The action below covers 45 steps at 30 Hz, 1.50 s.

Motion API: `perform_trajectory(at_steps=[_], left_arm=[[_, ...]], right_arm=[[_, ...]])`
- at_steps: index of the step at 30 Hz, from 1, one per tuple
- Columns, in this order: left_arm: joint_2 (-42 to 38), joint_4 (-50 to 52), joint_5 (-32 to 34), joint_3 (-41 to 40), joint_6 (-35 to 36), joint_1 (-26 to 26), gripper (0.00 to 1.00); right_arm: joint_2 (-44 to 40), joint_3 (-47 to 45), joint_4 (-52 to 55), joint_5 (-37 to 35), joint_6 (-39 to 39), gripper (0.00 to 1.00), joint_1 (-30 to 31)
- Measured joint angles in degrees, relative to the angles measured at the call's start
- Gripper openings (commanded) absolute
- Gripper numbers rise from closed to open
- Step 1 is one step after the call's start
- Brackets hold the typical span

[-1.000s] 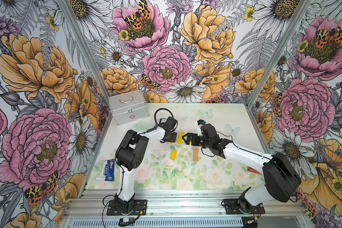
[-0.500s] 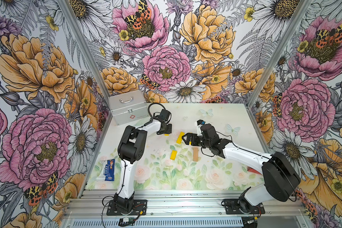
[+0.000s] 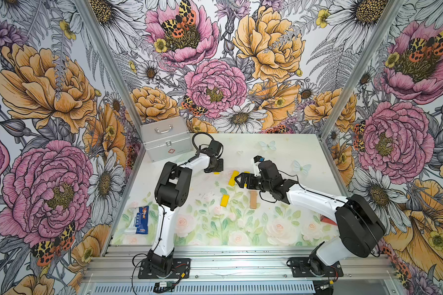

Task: Assemble the letter k with building blocks
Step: Move the building block to the center of the board, then pick up the building block from the center of the board.

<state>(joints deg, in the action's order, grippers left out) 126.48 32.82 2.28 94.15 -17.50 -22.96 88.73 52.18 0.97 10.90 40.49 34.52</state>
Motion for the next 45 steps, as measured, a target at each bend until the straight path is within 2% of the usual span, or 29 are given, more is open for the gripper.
perform_trajectory(at_steps=[10, 14, 18, 31, 33, 37, 40, 45], left_arm=[[0.00, 0.22, 0.44, 0.04, -0.42, -0.07, 0.30], [0.00, 0.31, 0.87, 0.04, -0.42, -0.17, 0.35], [0.00, 0.42, 1.14, 0.04, -0.35, -0.31, 0.44], [-1.51, 1.68, 2.01, -1.29, -0.42, -0.98, 0.47], [-3.87, 2.08, 2.84, -3.61, -0.57, -1.31, 0.49], [-13.44, 3.26, 4.37, -11.67, -1.25, -2.97, 0.53], [-20.83, 3.23, 4.50, -17.31, -2.14, -5.84, 0.54], [-29.22, 3.26, 4.33, -27.12, -5.29, -12.13, 0.51]], right_arm=[[-0.02, 0.04, -0.02, 0.00, 0.00, 0.99, 0.00], [-0.02, 0.04, -0.02, 0.00, 0.00, 0.99, 0.00], [-0.02, 0.04, -0.02, 0.00, 0.00, 0.99, 0.00], [-0.07, 0.04, -0.04, -0.04, 0.00, 0.99, 0.00], [-0.07, 0.04, -0.04, -0.02, 0.00, 0.99, 0.00], [-0.07, 0.04, -0.07, -0.02, 0.00, 0.99, 0.00], [-0.07, 0.04, -0.22, 0.00, 0.00, 0.99, 0.00], [-0.07, 0.04, -0.59, 0.39, 0.07, 0.99, 0.00]])
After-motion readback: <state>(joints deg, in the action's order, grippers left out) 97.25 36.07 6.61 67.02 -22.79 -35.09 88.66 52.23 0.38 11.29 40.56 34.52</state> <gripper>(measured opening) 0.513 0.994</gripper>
